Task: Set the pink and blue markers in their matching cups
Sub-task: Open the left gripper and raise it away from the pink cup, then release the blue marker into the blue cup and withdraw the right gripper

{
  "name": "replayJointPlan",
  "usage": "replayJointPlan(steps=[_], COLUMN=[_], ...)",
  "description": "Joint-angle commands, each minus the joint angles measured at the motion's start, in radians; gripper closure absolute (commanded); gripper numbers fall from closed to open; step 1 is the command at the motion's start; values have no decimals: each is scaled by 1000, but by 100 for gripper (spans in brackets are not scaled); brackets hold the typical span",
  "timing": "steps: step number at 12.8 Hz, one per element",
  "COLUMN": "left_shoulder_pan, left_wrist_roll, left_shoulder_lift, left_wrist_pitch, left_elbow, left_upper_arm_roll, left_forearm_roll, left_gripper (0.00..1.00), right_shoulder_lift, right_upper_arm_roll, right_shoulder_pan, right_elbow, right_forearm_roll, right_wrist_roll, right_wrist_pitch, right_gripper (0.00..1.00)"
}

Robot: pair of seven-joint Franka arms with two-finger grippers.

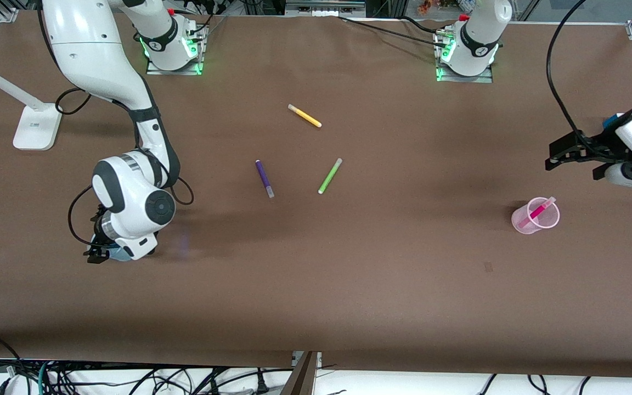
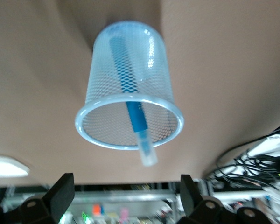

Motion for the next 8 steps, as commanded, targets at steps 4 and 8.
replayJointPlan(steps=[4,8], left_shoulder_pan=[-4,-6], left_wrist_roll=[13,13], left_shoulder_lift=[-100,-100], left_wrist_pitch=[43,27], left_elbow=[-131,-129], left_upper_arm_roll=[9,8], left_forearm_roll=[-10,-9], left_gripper=[0,0], right_shoulder_lift=[-127,-168], right_upper_arm_roll=[-34,-60], right_shoulder_pan=[-29,-50], right_elbow=[77,146], right_forearm_roll=[488,693], right_wrist_roll=[5,220], right_wrist_pitch=[-243,-377], right_gripper=[0,0])
